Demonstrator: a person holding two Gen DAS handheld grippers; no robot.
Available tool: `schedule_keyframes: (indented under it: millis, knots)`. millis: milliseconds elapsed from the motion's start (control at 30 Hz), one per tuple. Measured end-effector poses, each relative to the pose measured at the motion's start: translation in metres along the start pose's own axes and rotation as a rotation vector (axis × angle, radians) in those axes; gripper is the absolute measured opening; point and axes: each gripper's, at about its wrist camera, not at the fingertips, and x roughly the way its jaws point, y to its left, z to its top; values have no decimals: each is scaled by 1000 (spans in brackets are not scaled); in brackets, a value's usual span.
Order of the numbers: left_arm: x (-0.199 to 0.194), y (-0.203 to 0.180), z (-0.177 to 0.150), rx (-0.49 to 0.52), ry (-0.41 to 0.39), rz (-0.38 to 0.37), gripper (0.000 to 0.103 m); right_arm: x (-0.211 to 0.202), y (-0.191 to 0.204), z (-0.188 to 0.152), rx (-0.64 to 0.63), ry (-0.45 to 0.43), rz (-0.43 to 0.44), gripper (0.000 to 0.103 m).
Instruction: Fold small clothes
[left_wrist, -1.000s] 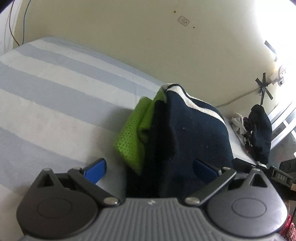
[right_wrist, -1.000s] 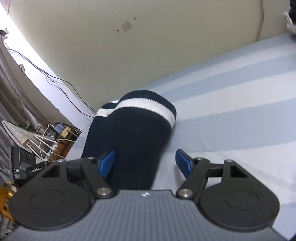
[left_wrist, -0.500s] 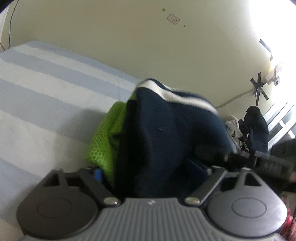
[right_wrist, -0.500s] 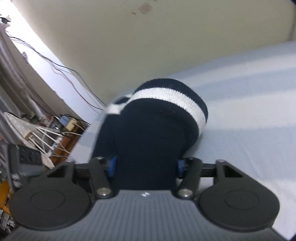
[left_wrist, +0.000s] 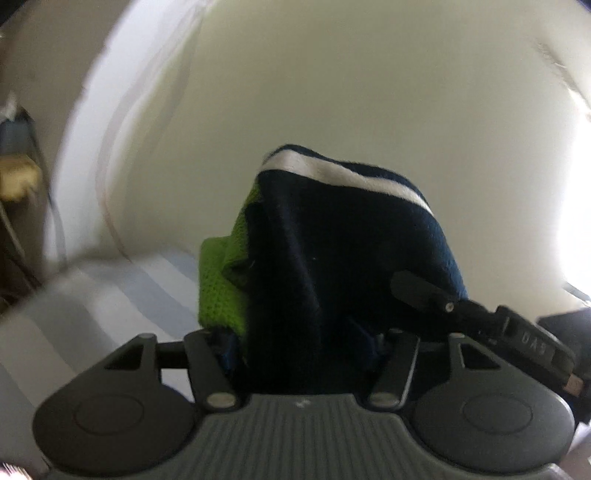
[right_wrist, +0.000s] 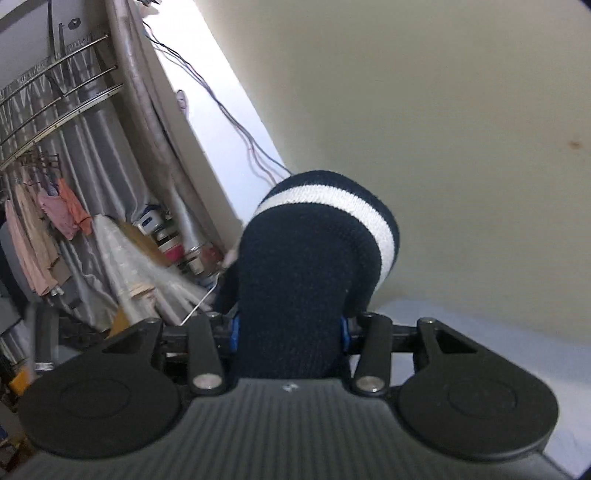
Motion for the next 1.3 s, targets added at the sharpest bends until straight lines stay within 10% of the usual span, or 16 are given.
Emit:
schedule_keyframes:
  millis: [100,167,833,1300]
  knots:
    - [53,29,-4,-25,79,219,69,59,-23,-17,-42,61,-136,65]
    - [76,49,-19,-79,182,354,47,84,-35,-41,-87,141,-309,64]
    - [16,-57,-152,190,84,567,79,-97,-19,-144,-41,159,-371,66]
    - [15,-77,-164,306,21,709,97,-107,-21,-156,-45,140,-382,69]
